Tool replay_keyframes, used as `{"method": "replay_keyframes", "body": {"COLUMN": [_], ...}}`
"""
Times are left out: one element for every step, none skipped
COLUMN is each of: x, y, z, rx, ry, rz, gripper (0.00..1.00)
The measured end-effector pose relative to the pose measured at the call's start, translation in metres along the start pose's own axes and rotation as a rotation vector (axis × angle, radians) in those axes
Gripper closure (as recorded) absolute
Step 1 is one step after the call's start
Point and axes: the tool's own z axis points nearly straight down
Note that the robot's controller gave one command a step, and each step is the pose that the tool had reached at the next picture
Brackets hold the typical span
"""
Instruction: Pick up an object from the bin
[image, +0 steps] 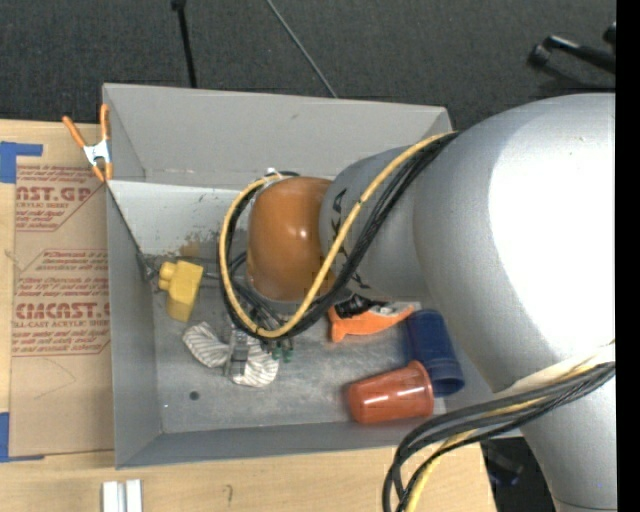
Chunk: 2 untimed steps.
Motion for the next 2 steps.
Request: {"method": "replay_keyframes", "body": {"x": [0.0029,0.0029], "y": [0.0068,0.0067], "z": [-0.09,-0.09], "rx": [0.0,0.0], "ry": [0.0,0.0], "rz": [-0.003,-0.003], "gripper": [1.0,1.0]}}
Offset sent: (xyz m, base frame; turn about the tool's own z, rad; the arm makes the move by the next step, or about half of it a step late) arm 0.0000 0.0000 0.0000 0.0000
